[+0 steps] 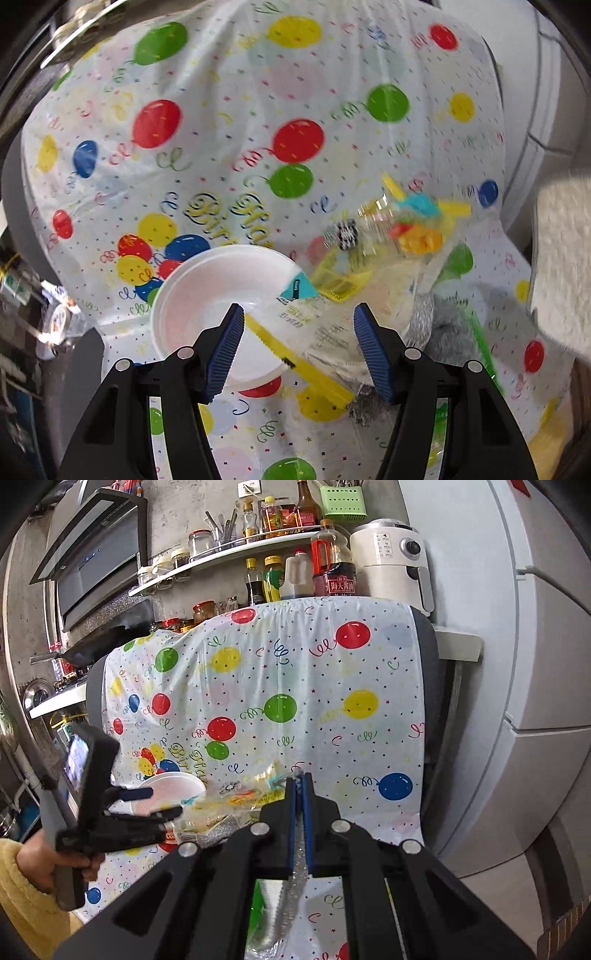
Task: Collect trash
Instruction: 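Grasp the clear snack wrapper with the left tool while the right holds the cloth, then lift the wrapper with the left tool while the right holds the cloth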
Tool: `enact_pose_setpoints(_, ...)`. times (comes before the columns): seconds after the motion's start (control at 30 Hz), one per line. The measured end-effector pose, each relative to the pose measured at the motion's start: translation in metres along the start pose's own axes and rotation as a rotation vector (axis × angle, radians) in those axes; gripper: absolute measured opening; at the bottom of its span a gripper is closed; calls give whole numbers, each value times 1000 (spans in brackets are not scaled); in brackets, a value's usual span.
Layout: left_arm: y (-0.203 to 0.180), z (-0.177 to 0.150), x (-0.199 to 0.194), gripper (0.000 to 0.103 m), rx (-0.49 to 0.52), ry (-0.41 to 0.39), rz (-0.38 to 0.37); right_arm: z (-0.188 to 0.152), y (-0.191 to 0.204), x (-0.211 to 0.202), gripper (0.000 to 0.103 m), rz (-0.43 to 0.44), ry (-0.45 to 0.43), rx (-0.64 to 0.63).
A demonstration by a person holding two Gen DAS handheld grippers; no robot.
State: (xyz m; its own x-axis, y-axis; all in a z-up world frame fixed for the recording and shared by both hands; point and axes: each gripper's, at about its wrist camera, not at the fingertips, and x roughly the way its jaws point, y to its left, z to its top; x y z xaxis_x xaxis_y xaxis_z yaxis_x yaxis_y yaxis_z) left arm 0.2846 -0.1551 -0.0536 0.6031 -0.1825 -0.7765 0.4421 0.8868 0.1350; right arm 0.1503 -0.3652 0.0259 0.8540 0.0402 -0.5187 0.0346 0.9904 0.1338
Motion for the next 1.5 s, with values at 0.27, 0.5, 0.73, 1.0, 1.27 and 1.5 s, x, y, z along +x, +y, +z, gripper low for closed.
enact_pose_setpoints(0.27, -21, 9, 23, 63, 151, -25, -12, -2, -3, 10, 4, 16, 8, 21)
enact_pose_setpoints(0.5, -35, 26, 43, 63, 240, -39, 19, -3, -10, 16, 4, 11, 15, 32)
enact_pose_setpoints(0.73, -37, 47, 52, 62, 210, -64, 36, -3, -15, 23, 4, 16, 21, 42)
enact_pose_setpoints(1.0, -26, 47, 30, 2, 151, -127, -18, -5, -18, 16, 4, 11, 13, 56)
enact_pose_setpoints(1.27, 30, 28, -59, 1, -169, -219, -269, -1, -7, -20, 4, 11, -45, 53)
enact_pose_setpoints(1.5, 10, -30, -116, 1, -253, -240, -334, -14, 5, -60, 4, 5, -64, 17)
